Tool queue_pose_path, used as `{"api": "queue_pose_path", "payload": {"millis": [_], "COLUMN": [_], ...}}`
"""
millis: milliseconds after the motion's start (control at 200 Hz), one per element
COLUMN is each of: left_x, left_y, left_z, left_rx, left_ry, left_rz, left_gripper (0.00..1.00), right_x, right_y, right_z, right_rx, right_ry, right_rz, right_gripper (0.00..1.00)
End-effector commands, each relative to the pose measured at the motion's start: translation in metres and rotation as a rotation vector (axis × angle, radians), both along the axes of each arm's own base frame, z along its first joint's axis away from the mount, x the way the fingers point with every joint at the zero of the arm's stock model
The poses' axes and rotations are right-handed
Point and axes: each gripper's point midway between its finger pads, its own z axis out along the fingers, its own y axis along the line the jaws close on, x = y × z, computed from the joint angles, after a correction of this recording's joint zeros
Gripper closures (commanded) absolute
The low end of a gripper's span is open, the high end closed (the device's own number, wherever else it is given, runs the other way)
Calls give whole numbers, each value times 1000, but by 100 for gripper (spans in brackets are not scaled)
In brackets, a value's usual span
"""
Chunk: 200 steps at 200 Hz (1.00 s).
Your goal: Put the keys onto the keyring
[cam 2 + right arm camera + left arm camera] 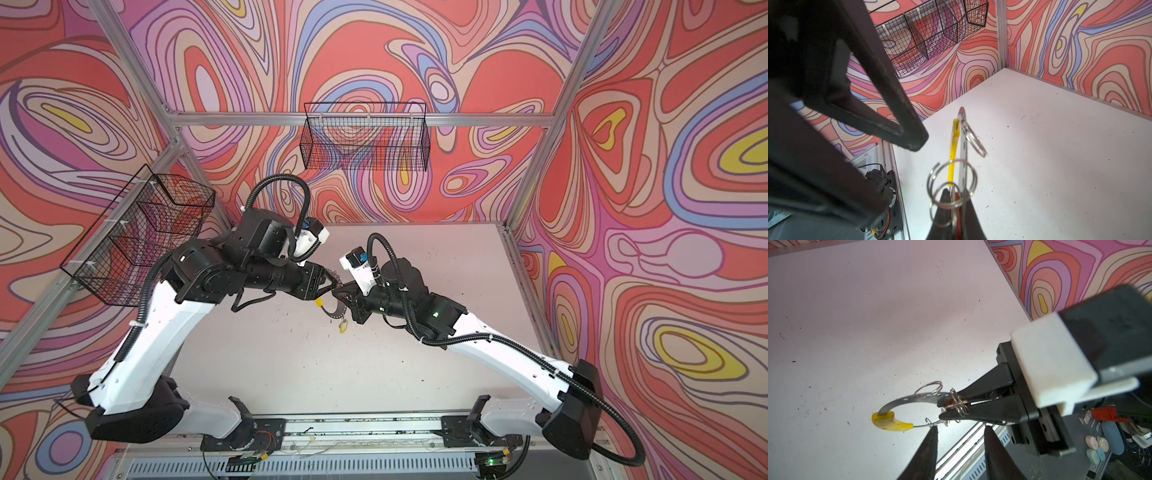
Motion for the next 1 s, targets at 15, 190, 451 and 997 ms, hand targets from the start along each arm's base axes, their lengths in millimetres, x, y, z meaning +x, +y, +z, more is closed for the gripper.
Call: {"api": "queue_pose_path", "payload": {"millis": [15, 190, 451, 997], "left_x": [9, 10, 18, 33], "left_y": [1, -8, -17, -27], "left_z": [19, 21, 14, -4], "left_rx": [-104, -215, -178, -159], "left_ry": [-87, -60, 37, 150], "left_rz": [70, 101, 115, 96], "left_gripper": [57, 60, 61, 69], "right_x": [1, 14, 30, 30], "right_y": [-3, -8, -19, -20], "right_z": [16, 11, 9, 8], "right_rx": [71, 34, -10, -51], "right_ry": [-4, -24, -97, -159], "right_rz": [-19, -96, -196, -211], "right_gripper": [100, 100, 100, 100]}}
